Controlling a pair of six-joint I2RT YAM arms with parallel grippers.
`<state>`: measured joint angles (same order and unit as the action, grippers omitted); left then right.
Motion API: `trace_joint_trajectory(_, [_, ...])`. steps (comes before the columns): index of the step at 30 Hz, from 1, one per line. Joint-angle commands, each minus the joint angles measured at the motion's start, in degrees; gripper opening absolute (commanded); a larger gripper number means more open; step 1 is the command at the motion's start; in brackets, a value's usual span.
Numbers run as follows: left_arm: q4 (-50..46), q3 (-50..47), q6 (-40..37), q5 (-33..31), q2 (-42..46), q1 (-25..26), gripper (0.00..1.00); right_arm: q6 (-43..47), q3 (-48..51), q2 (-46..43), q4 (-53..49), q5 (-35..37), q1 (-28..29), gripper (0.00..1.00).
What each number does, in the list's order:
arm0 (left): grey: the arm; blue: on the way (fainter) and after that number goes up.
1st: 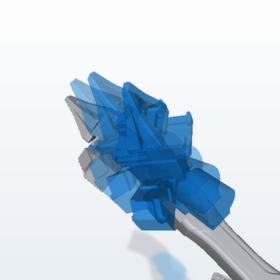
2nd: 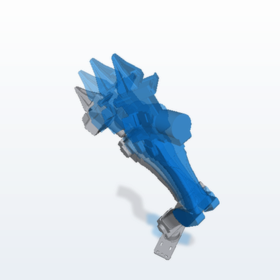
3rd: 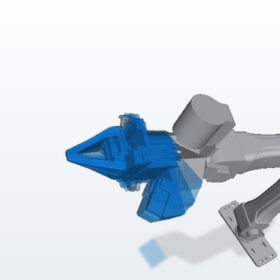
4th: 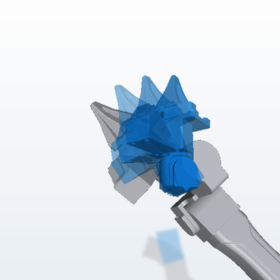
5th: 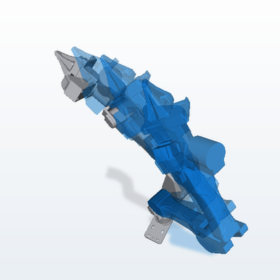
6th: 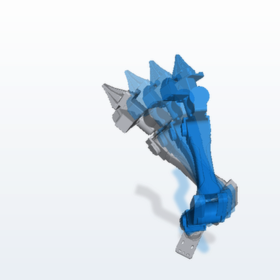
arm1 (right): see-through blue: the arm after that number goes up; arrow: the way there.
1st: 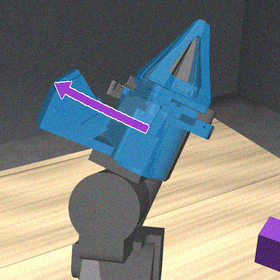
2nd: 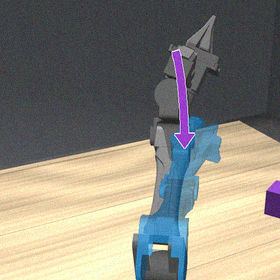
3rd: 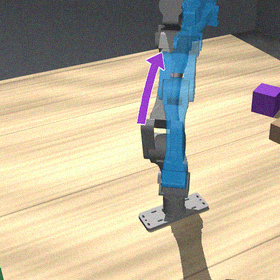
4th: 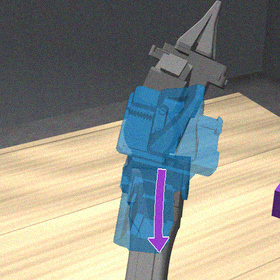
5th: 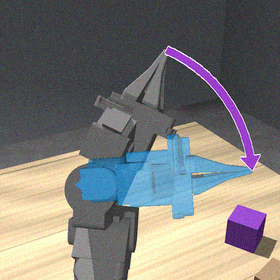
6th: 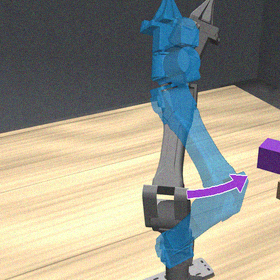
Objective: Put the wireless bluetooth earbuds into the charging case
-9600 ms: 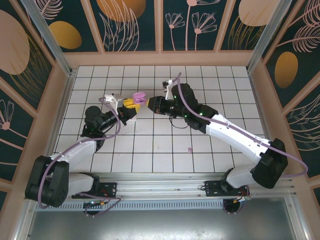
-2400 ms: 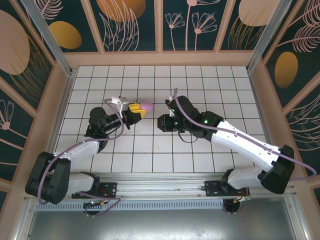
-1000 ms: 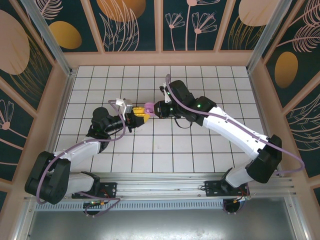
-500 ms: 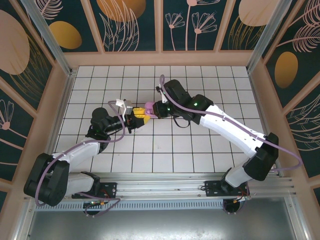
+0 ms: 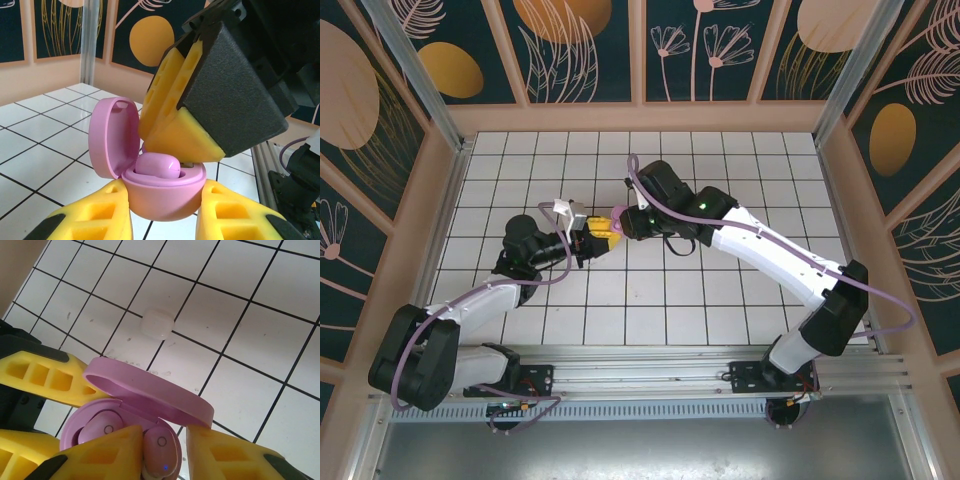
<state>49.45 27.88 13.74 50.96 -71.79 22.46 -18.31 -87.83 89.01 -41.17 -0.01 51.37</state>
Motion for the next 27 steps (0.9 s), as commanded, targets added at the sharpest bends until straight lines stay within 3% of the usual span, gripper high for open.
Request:
trace_joint_trajectory(1, [3.99, 2.27, -1.25, 1.37, 0.06, 0.39, 0.0, -0.06, -2.02, 0.56, -2.36, -0.79, 0.82, 0.31])
trace_joint_trajectory(16, [5.33, 1.5, -1.36, 1.31, -0.17, 0.39, 0.0, -4.17, -1.75, -4.85, 0.38, -0.72, -0.37, 0.36])
trace_joint_trajectory(27, [7.32, 1.13, 0.04, 1.07, -0.1, 0.39, 0.0, -7.96, 5.4, -13.01, 7.61, -4.65, -4.59, 0.38])
